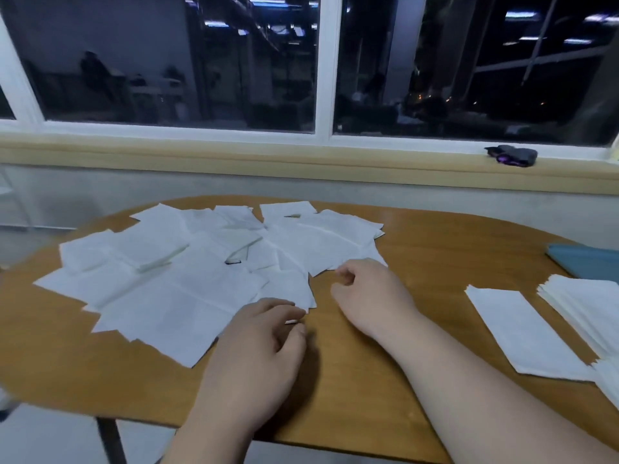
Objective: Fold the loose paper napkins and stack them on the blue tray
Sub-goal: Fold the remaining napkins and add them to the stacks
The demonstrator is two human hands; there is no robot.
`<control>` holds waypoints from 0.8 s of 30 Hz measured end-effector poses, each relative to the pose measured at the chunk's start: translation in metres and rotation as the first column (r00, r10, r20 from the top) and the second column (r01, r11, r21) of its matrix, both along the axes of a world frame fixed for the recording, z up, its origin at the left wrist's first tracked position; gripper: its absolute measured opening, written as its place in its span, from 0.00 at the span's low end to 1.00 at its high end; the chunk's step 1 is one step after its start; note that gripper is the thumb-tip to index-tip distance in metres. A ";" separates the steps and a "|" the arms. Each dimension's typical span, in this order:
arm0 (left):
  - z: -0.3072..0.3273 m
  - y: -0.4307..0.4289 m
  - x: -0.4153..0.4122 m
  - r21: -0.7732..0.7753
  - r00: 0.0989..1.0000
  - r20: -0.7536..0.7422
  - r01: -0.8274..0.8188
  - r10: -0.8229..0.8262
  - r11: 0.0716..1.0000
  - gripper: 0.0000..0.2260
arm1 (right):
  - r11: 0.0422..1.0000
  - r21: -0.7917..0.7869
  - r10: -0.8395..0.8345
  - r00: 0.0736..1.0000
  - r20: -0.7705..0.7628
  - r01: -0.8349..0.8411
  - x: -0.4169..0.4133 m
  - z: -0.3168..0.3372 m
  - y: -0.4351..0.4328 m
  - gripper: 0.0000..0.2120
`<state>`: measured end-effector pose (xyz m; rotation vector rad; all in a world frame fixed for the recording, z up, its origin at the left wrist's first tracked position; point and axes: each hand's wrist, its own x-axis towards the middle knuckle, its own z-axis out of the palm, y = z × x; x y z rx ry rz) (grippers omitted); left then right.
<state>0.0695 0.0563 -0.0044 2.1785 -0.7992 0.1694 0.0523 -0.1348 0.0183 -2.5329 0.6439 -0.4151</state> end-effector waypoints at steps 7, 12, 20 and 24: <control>-0.005 0.001 0.014 -0.067 1.000 -0.023 -0.021 0.020 0.998 0.10 | 0.994 -0.101 0.035 0.997 -0.066 -0.042 0.069 -0.016 -0.006 0.16; -0.005 0.001 0.013 -0.076 0.999 -0.038 -0.010 0.007 0.997 0.11 | 0.980 -0.195 0.012 0.998 -0.066 -0.024 0.082 -0.024 -0.011 0.07; -0.007 0.000 0.012 -0.067 1.000 0.003 0.001 -0.001 0.998 0.12 | 0.992 -0.127 0.018 0.995 0.099 -0.005 0.060 -0.017 -0.015 0.09; -0.007 0.000 0.010 -0.064 0.999 0.032 -0.019 0.021 0.998 0.13 | 0.996 -0.084 0.018 0.986 0.164 -0.004 0.021 -0.003 -0.011 0.08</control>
